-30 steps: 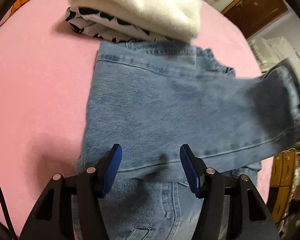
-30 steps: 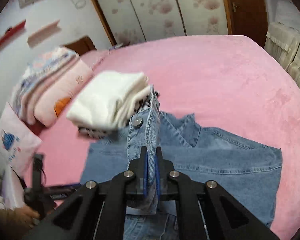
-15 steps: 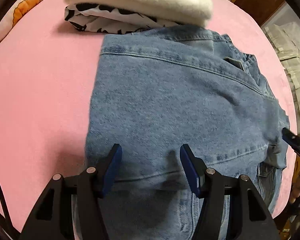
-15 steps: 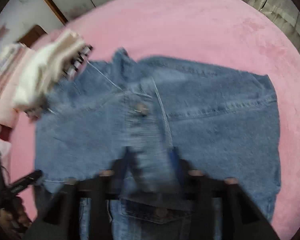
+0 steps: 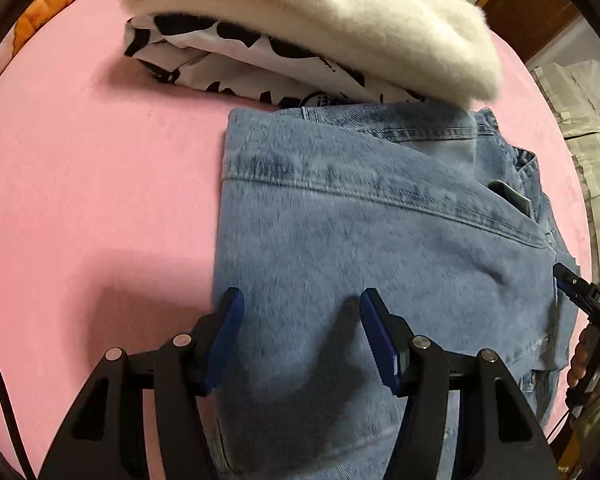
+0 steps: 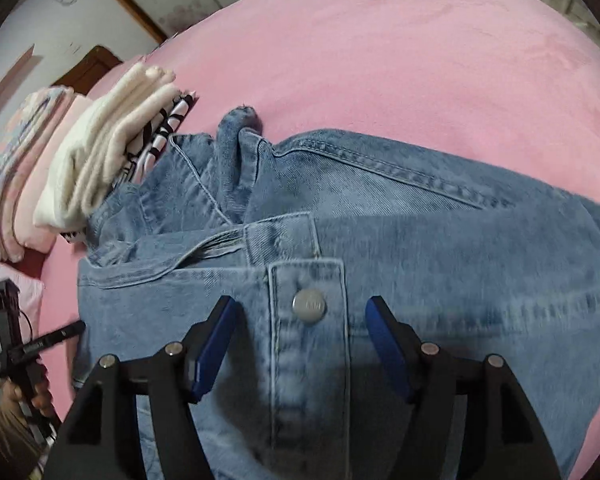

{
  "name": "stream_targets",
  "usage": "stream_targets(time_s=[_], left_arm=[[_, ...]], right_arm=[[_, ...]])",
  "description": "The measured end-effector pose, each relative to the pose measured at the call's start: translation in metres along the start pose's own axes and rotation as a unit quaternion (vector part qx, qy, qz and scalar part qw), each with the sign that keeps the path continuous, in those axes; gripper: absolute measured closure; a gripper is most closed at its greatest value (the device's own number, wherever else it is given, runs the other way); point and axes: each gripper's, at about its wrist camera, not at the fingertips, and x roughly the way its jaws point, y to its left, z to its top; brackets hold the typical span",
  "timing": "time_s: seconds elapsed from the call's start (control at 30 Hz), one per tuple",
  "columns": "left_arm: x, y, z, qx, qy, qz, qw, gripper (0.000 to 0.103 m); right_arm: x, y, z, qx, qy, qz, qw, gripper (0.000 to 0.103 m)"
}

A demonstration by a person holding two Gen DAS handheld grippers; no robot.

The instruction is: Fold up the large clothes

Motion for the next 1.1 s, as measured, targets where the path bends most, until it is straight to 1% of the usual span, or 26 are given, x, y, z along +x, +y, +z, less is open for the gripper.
stream_targets(time_s=[0.03, 0.1, 0.13, 0.17, 0.2, 0.27, 0.33, 0.4, 0.5, 0.6, 0.7, 0.83, 0.9, 0.93, 1.0, 1.1], left_arm=[[0.003, 0.000, 0.002, 0.001, 0.001, 0.002, 1.0000, 0.044], [0.009, -0.002, 0.005, 0.002, 0.003, 0.002, 1.0000, 0.039], [0.011, -0.002, 0.006, 0.001, 0.002, 0.002, 1.0000, 0.036], [0.013, -0.003, 0.005, 0.001, 0.001, 0.004, 1.0000, 0.033], [0.013, -0.005, 0.004, 0.001, -0.001, 0.007, 1.0000, 0.032], [0.014, -0.009, 0.002, 0.005, -0.006, 0.016, 0.9998, 0.029], [0.015, -0.016, 0.000, 0.011, -0.012, 0.028, 0.9995, 0.028], [0.015, -0.017, -0.002, 0.010, -0.016, 0.033, 0.9993, 0.028], [0.012, -0.016, -0.006, 0.003, -0.019, 0.033, 0.9993, 0.028], [0.006, -0.011, -0.016, 0.005, -0.023, 0.035, 0.9991, 0.028], [0.004, -0.013, -0.022, 0.008, -0.026, 0.038, 0.9989, 0.028], [0.002, -0.017, -0.031, 0.000, -0.032, 0.028, 0.9991, 0.028], [-0.002, -0.016, -0.033, -0.003, -0.032, 0.023, 0.9992, 0.028], [-0.005, -0.016, -0.033, -0.003, -0.033, 0.024, 0.9992, 0.028], [-0.005, -0.016, -0.034, -0.003, -0.036, 0.028, 0.9990, 0.028], [-0.004, -0.016, -0.034, -0.006, -0.035, 0.030, 0.9989, 0.028]], right_arm=[[0.006, 0.002, 0.001, -0.012, 0.006, -0.005, 1.000, 0.036], [0.013, 0.008, 0.000, -0.037, 0.010, -0.014, 0.999, 0.038], [0.016, 0.012, 0.000, -0.050, 0.012, -0.012, 0.999, 0.053], [0.018, 0.015, 0.000, -0.059, 0.017, -0.003, 0.998, 0.065], [0.018, 0.018, 0.000, -0.063, 0.020, 0.004, 0.998, 0.066], [0.014, 0.025, 0.000, -0.083, 0.017, -0.001, 0.996, 0.076], [0.004, 0.033, -0.002, -0.098, 0.007, -0.004, 0.995, 0.079], [-0.011, 0.041, -0.006, -0.115, -0.010, -0.002, 0.993, 0.080], [-0.045, 0.064, -0.015, -0.149, -0.047, 0.002, 0.988, 0.080], [-0.088, 0.093, -0.026, -0.183, -0.089, 0.018, 0.979, 0.080], [-0.132, 0.122, -0.034, -0.214, -0.129, 0.033, 0.968, 0.080], [-0.168, 0.152, -0.037, -0.245, -0.166, 0.051, 0.954, 0.080], [-0.175, 0.161, -0.035, -0.253, -0.177, 0.056, 0.950, 0.080], [-0.176, 0.163, -0.035, -0.255, -0.183, 0.052, 0.948, 0.080], [-0.170, 0.157, -0.031, -0.245, -0.183, 0.039, 0.951, 0.080], [-0.142, 0.127, -0.019, -0.197, -0.164, 0.010, 0.966, 0.080]])
